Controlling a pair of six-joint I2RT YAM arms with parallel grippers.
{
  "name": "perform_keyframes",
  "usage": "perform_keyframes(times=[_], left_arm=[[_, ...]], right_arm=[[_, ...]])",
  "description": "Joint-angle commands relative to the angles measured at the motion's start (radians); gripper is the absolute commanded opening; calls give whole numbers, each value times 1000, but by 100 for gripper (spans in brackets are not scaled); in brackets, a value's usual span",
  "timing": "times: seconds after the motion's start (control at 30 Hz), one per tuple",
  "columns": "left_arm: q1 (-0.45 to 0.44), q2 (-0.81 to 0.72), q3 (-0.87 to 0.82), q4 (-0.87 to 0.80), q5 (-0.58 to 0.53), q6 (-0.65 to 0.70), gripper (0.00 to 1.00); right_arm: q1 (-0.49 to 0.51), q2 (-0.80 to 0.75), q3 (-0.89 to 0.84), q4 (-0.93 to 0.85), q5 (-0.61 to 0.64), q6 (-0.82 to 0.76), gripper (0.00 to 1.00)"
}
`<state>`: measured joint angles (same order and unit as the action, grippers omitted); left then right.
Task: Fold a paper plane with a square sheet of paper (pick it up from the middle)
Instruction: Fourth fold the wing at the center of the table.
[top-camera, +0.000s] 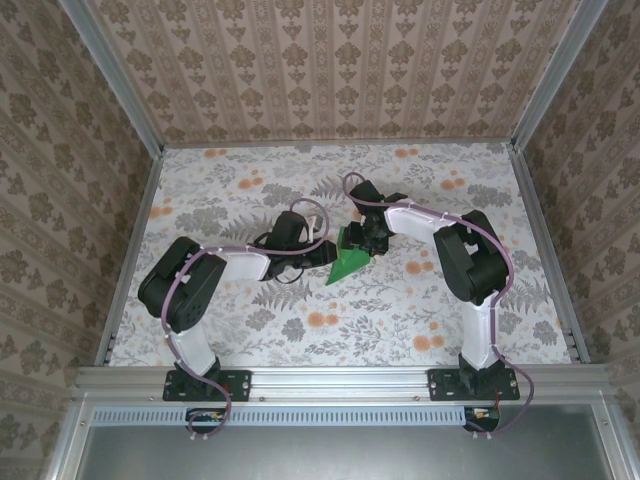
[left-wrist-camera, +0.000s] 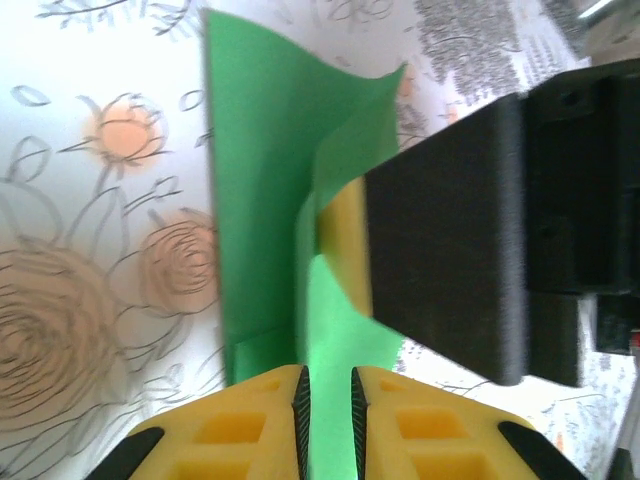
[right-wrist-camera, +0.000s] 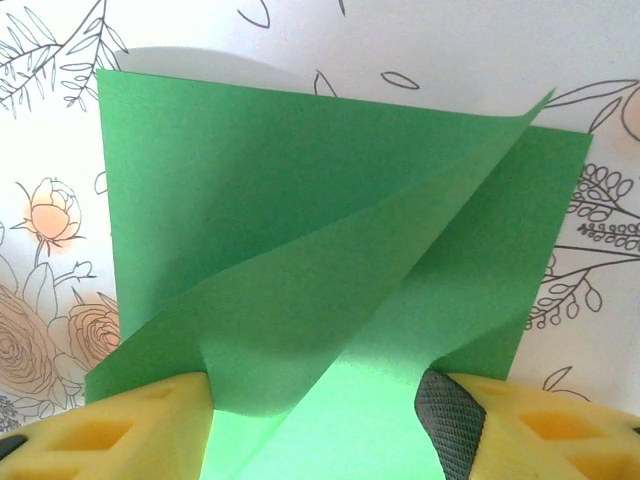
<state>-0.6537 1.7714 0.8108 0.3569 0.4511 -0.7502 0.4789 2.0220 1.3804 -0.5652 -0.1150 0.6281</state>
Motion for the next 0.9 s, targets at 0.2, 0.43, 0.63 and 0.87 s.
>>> perform_keyframes(times=[0.2,0.43,0.63,0.87], left_arm=[[-25,-13,9,38,54,-4,19],[-34,6,10,-7,37,1,14],[-37,30,12,-29,39,-9,13],[-37,46,13,-40,43,-9,12]], right_arm=[[-6,95,-46,-112,56,-4,68],[-6,104,-40,-116,55,0,67],[-6,125,-29,-136,68,-10,66],[-5,145,-29,-138,71,-18,67]])
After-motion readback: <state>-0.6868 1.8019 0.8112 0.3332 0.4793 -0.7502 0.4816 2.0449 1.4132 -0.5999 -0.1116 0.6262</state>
